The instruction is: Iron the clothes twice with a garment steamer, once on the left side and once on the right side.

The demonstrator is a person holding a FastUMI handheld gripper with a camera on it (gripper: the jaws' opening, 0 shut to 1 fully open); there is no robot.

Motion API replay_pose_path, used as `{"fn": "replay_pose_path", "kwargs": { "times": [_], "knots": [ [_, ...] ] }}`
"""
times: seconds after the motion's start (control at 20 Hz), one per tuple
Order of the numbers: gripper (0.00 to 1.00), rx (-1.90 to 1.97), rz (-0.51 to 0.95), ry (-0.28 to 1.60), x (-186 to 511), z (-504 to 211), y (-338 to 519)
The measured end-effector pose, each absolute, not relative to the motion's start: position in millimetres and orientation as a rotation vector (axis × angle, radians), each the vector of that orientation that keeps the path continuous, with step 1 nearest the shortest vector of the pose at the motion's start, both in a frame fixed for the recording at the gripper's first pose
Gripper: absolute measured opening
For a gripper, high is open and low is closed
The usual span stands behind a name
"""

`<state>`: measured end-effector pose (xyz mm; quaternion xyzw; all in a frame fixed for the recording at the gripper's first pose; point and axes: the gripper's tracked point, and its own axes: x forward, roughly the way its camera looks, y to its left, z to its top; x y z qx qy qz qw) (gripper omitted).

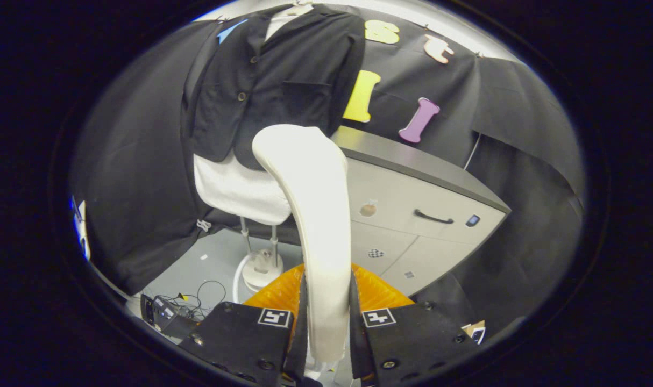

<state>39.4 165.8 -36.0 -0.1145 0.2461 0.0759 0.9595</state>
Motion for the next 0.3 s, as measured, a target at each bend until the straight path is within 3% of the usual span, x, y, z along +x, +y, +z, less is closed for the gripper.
{"fn": "replay_pose_path", "kwargs": {
  "times": [0.3],
  "knots": [
    [0.35,-0.179,0.124,0.515,12,-28,88]
  ]
}}
